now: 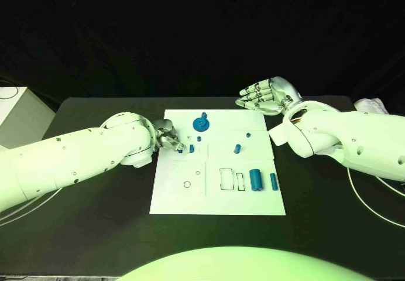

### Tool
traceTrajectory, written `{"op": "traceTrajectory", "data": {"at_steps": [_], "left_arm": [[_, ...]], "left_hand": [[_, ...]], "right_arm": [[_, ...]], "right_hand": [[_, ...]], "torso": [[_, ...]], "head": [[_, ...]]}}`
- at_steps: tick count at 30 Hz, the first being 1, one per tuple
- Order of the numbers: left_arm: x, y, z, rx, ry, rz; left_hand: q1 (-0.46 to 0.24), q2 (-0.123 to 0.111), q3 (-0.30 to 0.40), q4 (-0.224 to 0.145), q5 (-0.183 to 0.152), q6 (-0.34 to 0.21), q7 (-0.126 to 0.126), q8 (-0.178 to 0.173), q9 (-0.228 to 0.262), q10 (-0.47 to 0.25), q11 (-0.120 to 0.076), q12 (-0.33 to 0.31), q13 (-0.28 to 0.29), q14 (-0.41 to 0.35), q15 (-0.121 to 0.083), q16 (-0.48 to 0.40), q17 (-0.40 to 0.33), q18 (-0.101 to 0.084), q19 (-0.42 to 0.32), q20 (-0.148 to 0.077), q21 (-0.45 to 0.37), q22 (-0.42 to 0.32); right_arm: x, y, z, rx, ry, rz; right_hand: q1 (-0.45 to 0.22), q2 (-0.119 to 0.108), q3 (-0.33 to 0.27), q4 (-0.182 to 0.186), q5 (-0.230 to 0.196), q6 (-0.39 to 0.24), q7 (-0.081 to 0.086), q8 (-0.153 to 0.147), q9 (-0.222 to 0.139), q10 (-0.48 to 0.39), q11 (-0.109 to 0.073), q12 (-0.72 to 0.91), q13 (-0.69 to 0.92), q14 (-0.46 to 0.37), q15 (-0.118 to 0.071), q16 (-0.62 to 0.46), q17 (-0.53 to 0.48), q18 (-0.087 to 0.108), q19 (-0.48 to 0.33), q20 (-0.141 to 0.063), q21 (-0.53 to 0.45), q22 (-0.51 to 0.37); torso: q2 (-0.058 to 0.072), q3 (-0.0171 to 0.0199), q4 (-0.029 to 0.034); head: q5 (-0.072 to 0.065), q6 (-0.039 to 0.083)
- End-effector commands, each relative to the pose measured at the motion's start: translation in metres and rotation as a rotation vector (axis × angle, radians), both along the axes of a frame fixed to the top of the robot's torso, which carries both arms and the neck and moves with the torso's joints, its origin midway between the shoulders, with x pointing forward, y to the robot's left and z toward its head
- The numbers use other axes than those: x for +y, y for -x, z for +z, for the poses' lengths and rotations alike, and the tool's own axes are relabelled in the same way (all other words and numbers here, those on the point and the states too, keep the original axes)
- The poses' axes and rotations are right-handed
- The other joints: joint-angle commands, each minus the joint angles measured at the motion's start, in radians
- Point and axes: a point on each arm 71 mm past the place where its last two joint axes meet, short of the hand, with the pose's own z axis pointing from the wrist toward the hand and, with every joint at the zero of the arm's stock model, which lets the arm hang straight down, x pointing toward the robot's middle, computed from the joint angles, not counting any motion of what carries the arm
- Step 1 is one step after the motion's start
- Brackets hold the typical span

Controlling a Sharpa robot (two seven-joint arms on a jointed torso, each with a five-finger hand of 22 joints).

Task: Assemble the parts on the task board

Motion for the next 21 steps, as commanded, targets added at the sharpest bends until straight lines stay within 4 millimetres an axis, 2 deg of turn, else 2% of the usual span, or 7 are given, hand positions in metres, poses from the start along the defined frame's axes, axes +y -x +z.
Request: {"op": "traceTrajectory", "data": {"at_steps": [1, 7, 15, 21], "left_arm": [[-0.0019, 0.0031, -0.0054, 0.035, -0.014, -0.016], [-0.0002, 0.0022, -0.0060, 0.038, -0.021, -0.014], [0.0012, 0.0012, -0.0064, 0.038, -0.028, -0.012], [0.0029, 0.0004, -0.0064, 0.034, -0.029, -0.007]], "left_hand": [[-0.008, -0.003, -0.011, 0.004, -0.004, -0.001, 0.004, -0.007, -0.002, 0.000, -0.007, 0.002, 0.001, 0.104, -0.008, 0.003, 0.264, -0.018, 0.002, -0.002, -0.005, 0.000], [-0.008, -0.012, -0.064, 0.034, -0.003, 0.002, 0.005, -0.011, -0.008, -0.003, -0.006, -0.001, -0.001, 0.104, -0.008, 0.003, 0.264, -0.017, 0.000, -0.002, -0.007, -0.002], [0.015, -0.019, -0.191, 0.099, -0.003, 0.007, 0.007, -0.015, -0.016, -0.006, -0.004, -0.002, 0.000, 0.104, -0.007, 0.003, 0.264, -0.017, -0.001, -0.002, -0.011, -0.005], [0.030, -0.019, -0.244, 0.129, -0.003, 0.007, 0.008, -0.017, -0.019, -0.008, -0.003, -0.004, -0.001, 0.104, -0.006, 0.003, 0.264, -0.016, -0.002, -0.002, -0.013, -0.006]], "right_arm": [[0.0016, 0.0007, 0.0005, -0.008, 0.001, 0.018], [0.0014, 0.0007, 0.0005, -0.008, 0.001, 0.017], [0.0013, 0.0007, 0.0006, -0.009, 0.001, 0.016], [0.0012, 0.0007, 0.0006, -0.009, 0.002, 0.015]], "right_hand": [[-0.009, 0.002, -0.001, -0.001, 0.007, 0.007, 0.019, -0.005, -0.002, 0.009, -0.001, -0.003, 0.000, 0.003, -0.002, 0.000, -0.001, 0.011, -0.009, 0.000, -0.006, -0.001], [-0.008, 0.001, 0.000, -0.002, 0.007, 0.007, 0.019, -0.005, -0.002, 0.010, -0.001, -0.003, -0.001, 0.002, -0.002, -0.001, -0.001, 0.011, -0.011, 0.000, -0.007, -0.001], [-0.008, -0.001, -0.001, -0.002, 0.006, 0.008, 0.018, -0.006, -0.002, 0.010, -0.001, -0.003, -0.001, 0.000, -0.001, -0.002, -0.002, 0.010, -0.027, 0.001, -0.012, -0.003], [-0.009, -0.003, -0.002, -0.002, 0.006, 0.008, 0.018, -0.006, -0.003, 0.011, -0.001, -0.003, -0.001, -0.005, 0.000, -0.003, -0.005, 0.008, -0.053, 0.001, -0.021, -0.006]], "torso": [[0.000, -0.0001, 0.0001], [0.000, -0.0001, 0.0000], [0.000, -0.0002, 0.0001], [0.000, -0.0002, -0.0005]], "head": [[0.000, 0.001], [0.000, 0.001], [0.000, 0.002], [0.000, 0.003]]}}
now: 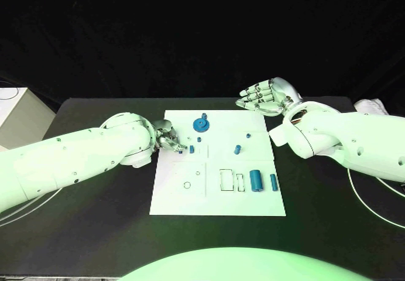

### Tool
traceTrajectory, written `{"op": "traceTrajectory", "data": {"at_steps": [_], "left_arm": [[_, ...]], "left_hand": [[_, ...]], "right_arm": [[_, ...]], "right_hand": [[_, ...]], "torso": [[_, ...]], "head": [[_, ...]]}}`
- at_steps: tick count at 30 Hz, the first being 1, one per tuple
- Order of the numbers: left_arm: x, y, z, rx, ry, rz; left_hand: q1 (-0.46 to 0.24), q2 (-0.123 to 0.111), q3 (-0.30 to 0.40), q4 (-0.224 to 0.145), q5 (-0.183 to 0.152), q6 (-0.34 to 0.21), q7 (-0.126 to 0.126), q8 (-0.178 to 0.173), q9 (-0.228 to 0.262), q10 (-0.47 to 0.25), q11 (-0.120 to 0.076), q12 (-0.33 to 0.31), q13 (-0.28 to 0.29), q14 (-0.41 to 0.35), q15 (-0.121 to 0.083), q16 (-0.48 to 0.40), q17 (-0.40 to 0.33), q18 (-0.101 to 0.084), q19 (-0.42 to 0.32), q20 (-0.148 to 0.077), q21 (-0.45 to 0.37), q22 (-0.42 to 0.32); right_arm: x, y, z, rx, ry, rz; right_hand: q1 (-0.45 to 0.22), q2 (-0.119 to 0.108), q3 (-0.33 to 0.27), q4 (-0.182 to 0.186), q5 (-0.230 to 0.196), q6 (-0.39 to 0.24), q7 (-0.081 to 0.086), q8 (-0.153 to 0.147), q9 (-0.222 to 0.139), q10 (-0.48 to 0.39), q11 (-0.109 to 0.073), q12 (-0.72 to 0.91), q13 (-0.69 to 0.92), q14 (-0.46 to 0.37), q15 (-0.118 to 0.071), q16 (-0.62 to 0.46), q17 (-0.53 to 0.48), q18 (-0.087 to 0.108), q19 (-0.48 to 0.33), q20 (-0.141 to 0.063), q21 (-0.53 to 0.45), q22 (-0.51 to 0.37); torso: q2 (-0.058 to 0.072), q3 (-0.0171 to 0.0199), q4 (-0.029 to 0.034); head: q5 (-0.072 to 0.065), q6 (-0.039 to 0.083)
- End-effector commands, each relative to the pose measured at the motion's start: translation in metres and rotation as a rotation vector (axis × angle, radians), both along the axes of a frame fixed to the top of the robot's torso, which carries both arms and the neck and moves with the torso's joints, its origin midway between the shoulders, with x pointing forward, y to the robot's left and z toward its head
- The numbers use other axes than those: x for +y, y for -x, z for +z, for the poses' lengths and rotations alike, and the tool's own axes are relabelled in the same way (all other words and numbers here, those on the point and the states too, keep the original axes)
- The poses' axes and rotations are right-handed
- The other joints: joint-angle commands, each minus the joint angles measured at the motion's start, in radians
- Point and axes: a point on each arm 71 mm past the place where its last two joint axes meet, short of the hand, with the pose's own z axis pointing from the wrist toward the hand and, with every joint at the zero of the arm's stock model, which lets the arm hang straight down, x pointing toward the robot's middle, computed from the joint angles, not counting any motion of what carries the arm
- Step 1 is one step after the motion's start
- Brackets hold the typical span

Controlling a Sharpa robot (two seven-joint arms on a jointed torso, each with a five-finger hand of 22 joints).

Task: Assemble the parts on the task board

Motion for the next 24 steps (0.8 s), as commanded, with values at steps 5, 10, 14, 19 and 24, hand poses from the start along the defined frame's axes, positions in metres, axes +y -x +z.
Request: {"op": "traceTrajectory", "data": {"at_steps": [5, 10, 14, 19, 24], "left_arm": [[0.001, 0.002, -0.005, 0.022, -0.017, -0.005], [0.003, 0.002, -0.003, 0.014, 0.003, 0.004], [0.005, 0.001, 0.001, -0.001, 0.023, 0.017], [0.006, 0.000, 0.008, -0.018, 0.050, 0.024], [0.005, -0.001, 0.016, -0.035, 0.098, 0.030]], "left_hand": [[0.008, -0.003, -0.050, 0.010, -0.006, 0.003, 0.007, -0.008, -0.003, -0.005, 0.002, -0.006, -0.003, 0.104, -0.005, 0.003, 0.263, -0.016, -0.002, -0.002, -0.006, -0.002], [0.000, -0.003, -0.082, 0.010, -0.008, 0.002, 0.008, -0.010, -0.005, -0.008, 0.002, -0.009, -0.008, 0.104, -0.004, 0.003, 0.263, -0.014, -0.007, -0.001, -0.009, -0.008], [-0.002, -0.002, -0.105, 0.011, -0.005, -0.003, 0.010, -0.012, -0.006, -0.018, 0.004, -0.019, -0.024, 0.104, -0.003, 0.003, 0.263, -0.012, -0.014, -0.001, -0.015, -0.018], [-0.009, 0.007, -0.125, 0.012, -0.004, -0.008, 0.012, -0.014, -0.007, -0.029, 0.006, -0.031, -0.044, 0.104, -0.002, 0.003, 0.263, -0.011, -0.018, 0.000, -0.018, -0.024], [-0.016, 0.016, -0.146, 0.012, -0.004, -0.017, 0.015, -0.016, -0.007, -0.040, 0.008, -0.040, -0.060, 0.102, -0.001, 0.000, 0.256, -0.009, -0.025, 0.000, -0.024, -0.033]], "right_arm": [[0.001, 0.001, 0.001, -0.010, 0.002, 0.014], [0.002, 0.001, 0.001, -0.011, 0.002, 0.013], [0.002, 0.001, 0.001, -0.011, 0.002, 0.014], [0.002, 0.001, 0.001, -0.012, 0.002, 0.015], [0.003, 0.000, 0.000, -0.016, 0.001, 0.012]], "right_hand": [[-0.011, -0.003, -0.003, -0.001, 0.006, 0.009, 0.019, -0.007, -0.003, 0.007, 0.004, -0.004, -0.001, -0.009, 0.002, -0.003, -0.004, 0.006, -0.048, 0.002, -0.021, -0.004], [-0.012, -0.003, -0.005, -0.001, 0.006, 0.010, 0.019, -0.009, -0.004, 0.007, 0.004, -0.004, -0.001, -0.013, 0.004, -0.003, -0.007, 0.003, -0.103, 0.003, -0.038, -0.007], [-0.013, -0.003, -0.006, -0.001, 0.007, 0.010, 0.020, -0.010, -0.004, 0.006, 0.005, -0.004, -0.001, -0.021, 0.006, -0.005, -0.010, 0.002, -0.125, 0.003, -0.044, -0.008], [-0.014, -0.004, -0.007, 0.000, 0.007, 0.010, 0.020, -0.011, -0.005, 0.005, 0.006, -0.004, -0.001, -0.027, 0.008, -0.005, -0.012, 0.000, -0.142, 0.004, -0.047, -0.009], [-0.015, -0.005, -0.010, 0.000, 0.007, 0.008, 0.021, -0.013, -0.007, 0.002, 0.007, -0.005, -0.001, -0.039, 0.011, -0.005, -0.016, -0.003, -0.185, 0.004, -0.050, -0.011]], "torso": [[0.001, -0.0006, -0.0005], [0.001, -0.0003, -0.0011], [0.001, 0.0001, -0.0012], [0.001, 0.0001, -0.0002], [0.000, 0.0001, -0.0013]], "head": [[0.000, 0.002], [0.000, 0.001], [-0.001, 0.000], [0.000, 0.002], [0.000, 0.004]]}}
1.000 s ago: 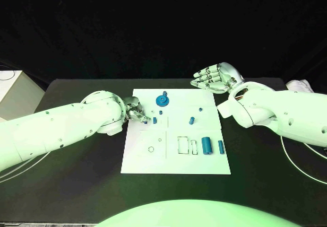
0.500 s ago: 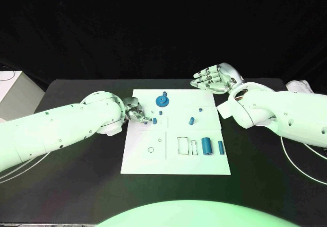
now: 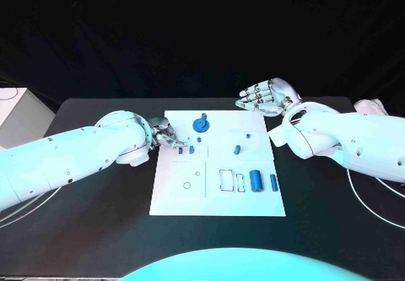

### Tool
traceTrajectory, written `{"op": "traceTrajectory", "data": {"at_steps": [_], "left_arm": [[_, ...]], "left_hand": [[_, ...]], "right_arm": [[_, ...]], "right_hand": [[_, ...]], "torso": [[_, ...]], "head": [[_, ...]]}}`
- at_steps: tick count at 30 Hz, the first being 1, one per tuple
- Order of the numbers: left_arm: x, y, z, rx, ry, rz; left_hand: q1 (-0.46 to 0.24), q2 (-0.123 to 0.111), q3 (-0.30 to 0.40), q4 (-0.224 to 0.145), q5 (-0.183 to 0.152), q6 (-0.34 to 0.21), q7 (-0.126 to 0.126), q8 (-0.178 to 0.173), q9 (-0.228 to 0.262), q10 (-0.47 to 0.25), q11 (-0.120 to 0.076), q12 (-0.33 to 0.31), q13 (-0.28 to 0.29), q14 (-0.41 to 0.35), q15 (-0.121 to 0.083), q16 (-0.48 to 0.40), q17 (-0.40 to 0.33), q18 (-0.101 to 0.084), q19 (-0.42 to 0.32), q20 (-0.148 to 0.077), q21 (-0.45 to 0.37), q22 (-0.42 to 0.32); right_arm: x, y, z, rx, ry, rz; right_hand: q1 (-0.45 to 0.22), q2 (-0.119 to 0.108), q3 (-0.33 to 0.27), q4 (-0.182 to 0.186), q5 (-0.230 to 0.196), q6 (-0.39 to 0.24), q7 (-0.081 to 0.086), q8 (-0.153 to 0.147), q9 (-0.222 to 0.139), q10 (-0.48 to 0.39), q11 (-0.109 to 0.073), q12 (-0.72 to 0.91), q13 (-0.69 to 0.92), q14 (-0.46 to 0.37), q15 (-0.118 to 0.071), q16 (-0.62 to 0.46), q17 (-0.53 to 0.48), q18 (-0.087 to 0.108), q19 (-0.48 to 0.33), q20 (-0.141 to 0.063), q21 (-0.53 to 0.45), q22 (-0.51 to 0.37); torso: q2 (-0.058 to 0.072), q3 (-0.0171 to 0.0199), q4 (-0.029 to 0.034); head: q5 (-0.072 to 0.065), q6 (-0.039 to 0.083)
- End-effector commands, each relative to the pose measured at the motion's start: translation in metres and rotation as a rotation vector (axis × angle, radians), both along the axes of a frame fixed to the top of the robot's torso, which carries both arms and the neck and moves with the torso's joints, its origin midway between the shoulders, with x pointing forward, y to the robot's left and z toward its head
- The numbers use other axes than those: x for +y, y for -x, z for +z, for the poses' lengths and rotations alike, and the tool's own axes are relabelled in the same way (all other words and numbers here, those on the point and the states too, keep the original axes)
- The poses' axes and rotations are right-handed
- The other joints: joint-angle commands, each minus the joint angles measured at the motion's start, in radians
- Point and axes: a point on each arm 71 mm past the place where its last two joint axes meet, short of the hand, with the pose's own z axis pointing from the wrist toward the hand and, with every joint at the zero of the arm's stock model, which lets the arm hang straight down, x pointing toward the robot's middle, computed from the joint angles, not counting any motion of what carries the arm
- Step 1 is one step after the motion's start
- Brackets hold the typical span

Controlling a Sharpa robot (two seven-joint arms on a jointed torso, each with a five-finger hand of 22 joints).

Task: Assemble the parts on the task board

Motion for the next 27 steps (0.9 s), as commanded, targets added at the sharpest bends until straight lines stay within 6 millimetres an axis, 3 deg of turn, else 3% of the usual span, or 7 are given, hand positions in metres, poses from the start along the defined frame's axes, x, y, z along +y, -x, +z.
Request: {"op": "traceTrajectory", "data": {"at_steps": [1, 6, 11, 16, 18, 23, 27], "left_arm": [[-0.003, 0.000, 0.006, -0.019, 0.060, 0.001], [-0.005, 0.000, 0.016, -0.059, 0.156, -0.015], [-0.008, -0.002, 0.027, -0.118, 0.296, -0.029], [-0.010, -0.005, 0.035, -0.188, 0.372, -0.046], [-0.016, -0.006, 0.037, -0.250, 0.360, -0.095], [-0.032, -0.006, 0.035, -0.345, 0.327, -0.202], [-0.041, -0.007, 0.032, -0.407, 0.276, -0.279]], "left_hand": [[-0.006, 0.007, -0.012, 0.000, 0.001, -0.010, -0.001, -0.002, 0.001, -0.009, 0.001, -0.008, -0.006, 0.101, -0.001, -0.002, 0.254, -0.008, -0.008, 0.003, -0.005, -0.005], [-0.003, 0.031, -0.043, 0.000, 0.006, -0.060, 0.017, -0.011, 0.002, -0.059, 0.017, -0.041, -0.063, 0.080, 0.012, -0.034, 0.196, 0.007, -0.066, 0.012, -0.046, -0.078], [0.025, 0.055, -0.071, 0.000, 0.011, -0.194, 0.079, -0.037, -0.009, -0.299, 0.075, -0.164, -0.279, -0.034, 0.065, -0.152, 0.001, 0.060, -0.297, 0.054, -0.216, -0.340], [0.077, 0.068, -0.070, -0.001, 0.018, -0.268, 0.119, -0.048, -0.045, -0.391, 0.114, -0.153, -0.293, -0.155, 0.102, -0.237, -0.144, 0.096, -0.453, 0.090, -0.349, -0.508], [0.251, 0.090, 0.037, -0.040, 0.024, -0.287, 0.129, -0.053, -0.075, -0.455, 0.122, -0.179, -0.321, -0.251, 0.106, -0.318, -0.269, 0.100, -0.467, 0.100, -0.387, -0.531], [0.384, -0.015, 0.177, -0.064, -0.005, -0.316, 0.161, -0.108, -0.177, -0.561, 0.156, -0.351, -0.465, -0.426, 0.139, -0.475, -0.500, 0.098, -0.478, 0.123, -0.445, -0.565], [0.410, -0.044, 0.174, -0.079, -0.008, -0.327, 0.159, -0.134, -0.234, -0.585, 0.163, -0.421, -0.532, -0.454, 0.145, -0.476, -0.526, 0.099, -0.469, 0.130, -0.426, -0.551]], "right_arm": [[0.002, 0.000, 0.001, -0.016, 0.001, 0.010], [0.002, 0.000, 0.001, -0.022, 0.000, 0.006], [0.002, 0.000, 0.000, -0.025, 0.000, 0.004], [0.002, 0.000, 0.000, -0.021, 0.001, 0.003], [0.002, 0.000, 0.000, -0.022, 0.002, 0.004], [0.002, -0.001, 0.000, -0.033, 0.018, 0.009], [0.002, -0.001, 0.000, -0.038, 0.027, 0.011]], "right_hand": [[-0.011, 0.000, -0.005, 0.000, 0.004, 0.004, 0.018, -0.006, -0.002, -0.002, 0.005, -0.004, -0.001, -0.019, 0.004, -0.006, -0.005, -0.006, -0.040, 0.000, -0.008, -0.003], [-0.011, -0.001, -0.008, 0.000, 0.004, 0.004, 0.018, -0.008, -0.003, -0.003, 0.007, -0.004, -0.001, -0.036, 0.008, -0.006, -0.010, -0.009, -0.076, 0.001, -0.009, -0.005], [-0.011, -0.002, -0.010, 0.001, 0.004, 0.002, 0.018, -0.009, -0.004, -0.006, 0.007, -0.005, -0.001, -0.039, 0.008, -0.005, -0.011, -0.009, -0.078, 0.001, -0.009, -0.004], [-0.011, -0.003, -0.010, 0.001, 0.004, 0.001, 0.018, -0.010, -0.004, -0.007, 0.007, -0.005, -0.001, -0.040, 0.008, -0.005, -0.011, -0.009, -0.077, 0.001, -0.008, -0.004], [-0.010, -0.001, -0.009, 0.000, 0.004, 0.001, 0.018, -0.010, -0.005, -0.007, 0.007, -0.005, -0.001, -0.039, 0.008, -0.004, -0.011, -0.008, -0.063, 0.001, -0.006, -0.002], [0.033, 0.004, 0.027, -0.022, 0.001, 0.011, 0.000, -0.009, -0.005, -0.008, -0.007, -0.004, -0.001, 0.007, -0.011, 0.025, -0.003, 0.011, 0.208, -0.002, 0.068, 0.038], [0.041, 0.003, 0.035, -0.028, -0.001, 0.013, -0.002, -0.008, -0.005, -0.008, -0.008, -0.004, -0.001, 0.006, -0.011, 0.025, -0.003, 0.011, 0.218, -0.002, 0.072, 0.038]], "torso": [[-0.001, 0.0005, -0.0009], [-0.001, 0.0006, 0.0011], [-0.001, 0.0004, 0.0016], [-0.001, 0.0013, 0.0010], [-0.001, 0.0011, 0.0020], [0.001, -0.0024, 0.0021], [0.001, -0.0013, -0.0003]], "head": [[0.001, 0.003], [0.001, 0.006], [-0.001, 0.012], [-0.001, 0.017], [-0.003, 0.022], [-0.007, 0.030], [-0.005, 0.032]]}}
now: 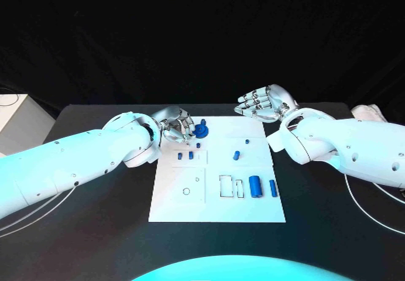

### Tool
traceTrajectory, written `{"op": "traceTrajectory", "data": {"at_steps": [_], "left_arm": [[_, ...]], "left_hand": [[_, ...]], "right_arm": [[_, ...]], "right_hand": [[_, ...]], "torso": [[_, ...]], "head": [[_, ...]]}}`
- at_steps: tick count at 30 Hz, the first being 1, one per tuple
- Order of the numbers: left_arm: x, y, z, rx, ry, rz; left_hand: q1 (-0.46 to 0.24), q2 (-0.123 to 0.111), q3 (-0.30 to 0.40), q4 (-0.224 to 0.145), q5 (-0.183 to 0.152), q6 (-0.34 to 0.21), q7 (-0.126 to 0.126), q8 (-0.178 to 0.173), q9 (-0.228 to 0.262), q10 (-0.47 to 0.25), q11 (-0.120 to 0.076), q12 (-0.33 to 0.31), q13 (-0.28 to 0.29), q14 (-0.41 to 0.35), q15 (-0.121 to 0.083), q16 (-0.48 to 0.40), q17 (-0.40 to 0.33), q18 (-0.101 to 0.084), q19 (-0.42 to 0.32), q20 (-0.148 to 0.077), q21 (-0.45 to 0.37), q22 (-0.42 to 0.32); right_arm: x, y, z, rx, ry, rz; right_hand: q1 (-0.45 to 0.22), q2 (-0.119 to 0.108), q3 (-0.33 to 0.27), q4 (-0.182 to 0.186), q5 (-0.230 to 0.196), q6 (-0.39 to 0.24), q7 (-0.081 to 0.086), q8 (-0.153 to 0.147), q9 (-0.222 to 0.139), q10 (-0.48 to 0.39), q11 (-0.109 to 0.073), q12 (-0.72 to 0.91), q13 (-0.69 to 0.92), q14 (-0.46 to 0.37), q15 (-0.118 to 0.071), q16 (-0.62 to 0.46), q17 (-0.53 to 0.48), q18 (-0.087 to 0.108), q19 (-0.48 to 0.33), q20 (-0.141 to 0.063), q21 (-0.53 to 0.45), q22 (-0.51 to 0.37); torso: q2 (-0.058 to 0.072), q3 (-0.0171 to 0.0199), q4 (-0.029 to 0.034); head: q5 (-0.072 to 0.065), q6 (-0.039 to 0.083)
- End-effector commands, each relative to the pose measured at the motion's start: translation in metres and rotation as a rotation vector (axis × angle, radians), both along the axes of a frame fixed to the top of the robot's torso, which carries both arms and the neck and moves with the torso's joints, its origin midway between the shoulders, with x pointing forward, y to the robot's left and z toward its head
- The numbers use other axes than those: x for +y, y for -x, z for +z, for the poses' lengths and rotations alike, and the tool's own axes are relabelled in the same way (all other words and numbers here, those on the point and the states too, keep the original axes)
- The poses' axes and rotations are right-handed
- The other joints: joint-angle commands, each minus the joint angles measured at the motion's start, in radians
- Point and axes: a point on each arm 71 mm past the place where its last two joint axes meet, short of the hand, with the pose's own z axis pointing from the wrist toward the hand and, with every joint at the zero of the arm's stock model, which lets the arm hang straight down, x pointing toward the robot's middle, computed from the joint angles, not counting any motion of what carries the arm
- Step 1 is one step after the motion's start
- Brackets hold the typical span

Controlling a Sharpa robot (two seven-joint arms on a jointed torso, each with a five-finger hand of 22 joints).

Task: Assemble the parts on the task board

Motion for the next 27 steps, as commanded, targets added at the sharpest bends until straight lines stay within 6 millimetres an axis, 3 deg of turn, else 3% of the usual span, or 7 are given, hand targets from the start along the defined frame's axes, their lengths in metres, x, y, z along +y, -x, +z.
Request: {"op": "traceTrajectory", "data": {"at_steps": [1, 7, 8, 10, 14, 19, 27], "left_arm": [[-0.009, 0.000, 0.006, -0.179, -0.036, -0.107], [-0.018, -0.001, 0.000, -0.214, -0.120, -0.167], [-0.020, -0.002, -0.002, -0.211, -0.137, -0.179], [-0.023, -0.002, -0.005, -0.206, -0.165, -0.198], [-0.028, -0.003, -0.010, -0.200, -0.204, -0.221], [-0.030, -0.005, -0.016, -0.187, -0.241, -0.236], [-0.034, -0.006, -0.022, -0.155, -0.280, -0.253]], "left_hand": [[0.012, -0.015, -0.005, -0.012, -0.006, -0.011, 0.017, -0.015, -0.033, -0.018, 0.001, -0.038, -0.037, -0.021, 0.002, -0.002, -0.015, 0.013, 0.002, 0.005, 0.012, 0.009], [0.034, -0.020, -0.020, -0.029, -0.006, 0.004, 0.005, -0.035, -0.091, -0.014, 0.002, -0.081, -0.090, -0.032, 0.001, 0.012, -0.040, 0.013, -0.006, 0.007, 0.028, 0.023], [0.035, -0.021, -0.029, -0.031, -0.007, 0.017, -0.014, -0.048, -0.113, -0.018, 0.006, -0.097, -0.108, -0.035, 0.005, 0.018, -0.048, 0.013, -0.011, 0.009, 0.032, 0.028], [0.027, -0.022, -0.055, -0.030, -0.008, 0.024, -0.026, -0.069, -0.141, -0.025, 0.011, -0.116, -0.128, -0.042, 0.009, 0.026, -0.060, 0.012, -0.017, 0.014, 0.033, 0.031], [0.030, -0.019, -0.105, -0.026, -0.009, 0.029, -0.031, -0.093, -0.174, -0.032, 0.015, -0.134, -0.152, -0.049, 0.016, 0.038, -0.079, 0.013, -0.024, 0.019, 0.031, 0.032], [0.042, -0.013, -0.134, -0.018, -0.012, 0.060, -0.027, -0.096, -0.194, -0.004, 0.010, -0.127, -0.164, -0.041, 0.011, 0.061, -0.092, 0.014, -0.019, 0.019, 0.038, 0.037], [0.052, -0.013, -0.139, -0.014, -0.008, 0.088, -0.021, -0.095, -0.206, 0.008, 0.007, -0.125, -0.171, -0.037, 0.008, 0.078, -0.099, 0.014, -0.016, 0.016, 0.046, 0.043]], "right_arm": [[0.002, 0.000, 0.001, -0.027, 0.021, 0.018], [0.003, 0.000, 0.001, -0.025, 0.024, 0.021], [0.003, 0.000, 0.001, -0.024, 0.025, 0.022], [0.003, 0.000, 0.001, -0.023, 0.025, 0.023], [0.004, 0.000, 0.001, -0.022, 0.025, 0.026], [0.007, 0.000, 0.001, -0.020, 0.024, 0.032], [0.009, 0.000, 0.000, -0.017, 0.024, 0.036]], "right_hand": [[0.007, 0.000, 0.005, -0.002, -0.001, 0.006, -0.002, -0.004, -0.001, 0.002, -0.006, -0.004, -0.001, 0.006, 0.000, 0.006, 0.001, 0.011, 0.004, 0.000, 0.004, 0.001], [0.009, -0.001, 0.007, -0.003, -0.001, 0.006, -0.002, -0.004, -0.001, 0.002, -0.006, -0.004, -0.001, 0.004, 0.000, 0.005, 0.000, 0.011, -0.005, 0.000, 0.002, -0.001], [0.008, -0.001, 0.007, -0.003, -0.001, 0.006, -0.001, -0.004, -0.001, 0.002, -0.006, -0.004, -0.001, 0.003, 0.001, 0.005, 0.000, 0.011, -0.008, 0.000, 0.001, -0.002], [0.008, -0.001, 0.008, -0.002, -0.001, 0.006, 0.000, -0.005, -0.001, 0.002, -0.005, -0.004, -0.001, 0.002, 0.001, 0.004, 0.000, 0.010, -0.014, 0.000, 0.000, -0.003], [0.008, -0.001, 0.008, -0.002, -0.001, 0.006, 0.001, -0.005, -0.002, 0.002, -0.005, -0.004, -0.001, 0.002, 0.001, 0.004, 0.000, 0.010, -0.024, 0.000, -0.002, -0.004], [0.007, -0.001, 0.009, -0.002, -0.001, 0.006, 0.002, -0.005, -0.002, 0.003, -0.004, -0.004, -0.001, 0.001, 0.002, 0.004, -0.001, 0.009, -0.038, 0.000, -0.006, -0.006], [0.005, -0.001, 0.011, -0.001, -0.001, 0.006, 0.003, -0.005, -0.002, 0.004, -0.003, -0.004, -0.001, 0.000, 0.003, 0.003, -0.001, 0.008, -0.060, 0.000, -0.012, -0.011]], "torso": [[0.001, 0.0001, -0.0023], [0.000, 0.0012, -0.0013], [0.000, 0.0010, -0.0010], [0.000, 0.0005, -0.0001], [0.000, 0.0009, -0.0014], [0.003, 0.0021, -0.0057], [0.003, 0.0016, -0.0035]], "head": [[0.001, 0.003], [-0.002, 0.005], [-0.002, 0.005], [-0.003, 0.007], [-0.002, 0.007], [-0.003, 0.009], [-0.007, 0.009]]}}
